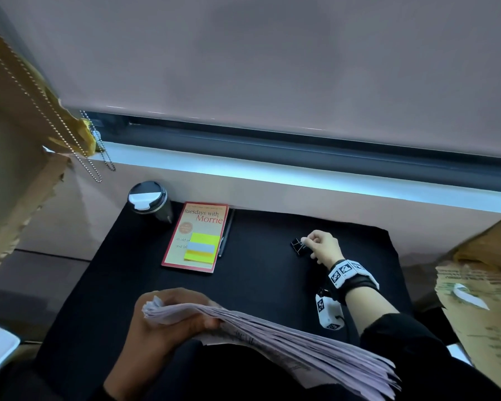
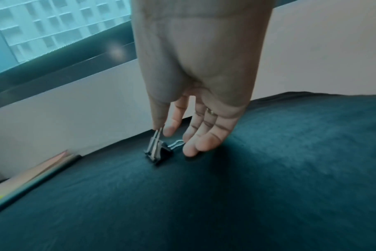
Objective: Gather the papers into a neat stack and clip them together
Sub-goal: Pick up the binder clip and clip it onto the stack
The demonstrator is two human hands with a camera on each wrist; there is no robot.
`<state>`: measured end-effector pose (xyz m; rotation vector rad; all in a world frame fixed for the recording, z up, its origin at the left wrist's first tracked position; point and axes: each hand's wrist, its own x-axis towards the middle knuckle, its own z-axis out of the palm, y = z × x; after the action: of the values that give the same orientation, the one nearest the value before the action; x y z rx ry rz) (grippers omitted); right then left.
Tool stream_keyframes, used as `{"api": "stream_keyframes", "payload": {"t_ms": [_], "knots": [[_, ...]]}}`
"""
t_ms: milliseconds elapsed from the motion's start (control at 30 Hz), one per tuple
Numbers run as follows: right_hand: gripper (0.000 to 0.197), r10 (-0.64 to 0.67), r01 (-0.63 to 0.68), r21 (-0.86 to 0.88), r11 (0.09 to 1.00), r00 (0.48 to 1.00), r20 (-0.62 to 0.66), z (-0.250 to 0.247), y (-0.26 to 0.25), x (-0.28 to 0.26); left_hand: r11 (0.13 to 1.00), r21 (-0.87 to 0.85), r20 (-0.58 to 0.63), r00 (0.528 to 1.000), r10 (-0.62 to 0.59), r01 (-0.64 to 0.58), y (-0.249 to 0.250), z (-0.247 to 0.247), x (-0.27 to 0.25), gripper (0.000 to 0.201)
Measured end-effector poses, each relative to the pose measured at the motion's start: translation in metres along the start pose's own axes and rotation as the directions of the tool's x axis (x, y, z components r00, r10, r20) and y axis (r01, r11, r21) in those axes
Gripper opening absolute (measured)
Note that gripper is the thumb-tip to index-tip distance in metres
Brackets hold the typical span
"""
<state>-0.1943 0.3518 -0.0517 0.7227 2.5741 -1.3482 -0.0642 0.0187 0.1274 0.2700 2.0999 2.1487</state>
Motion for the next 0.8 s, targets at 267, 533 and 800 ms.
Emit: {"api": "stream_keyframes", "payload": {"t_ms": [267,533,800], "knots": [[0.029,-0.001,-0.053,0.270,0.961,0.980,0.197,-0.010,-0.011,0.002,0.999,-0.035,-0.014,0.999,-0.039,0.038,0.002,0.002,0.000,0.050],[0.044,-0.350,0.415,-0.400,0.817,0.909,0.228,-0.001,-0.003,-0.026,0.999,-0.027,-0.006,0.999,-0.038,0.038,0.002,0.001,0.003,0.051],[0.044,-0.296,0.351,-0.510,0.785,0.936,0.189,0.007,0.010,-0.039,0.997,-0.057,-0.012,0.999,-0.053,0.052,0.001,0.002,0.003,0.054]]}}
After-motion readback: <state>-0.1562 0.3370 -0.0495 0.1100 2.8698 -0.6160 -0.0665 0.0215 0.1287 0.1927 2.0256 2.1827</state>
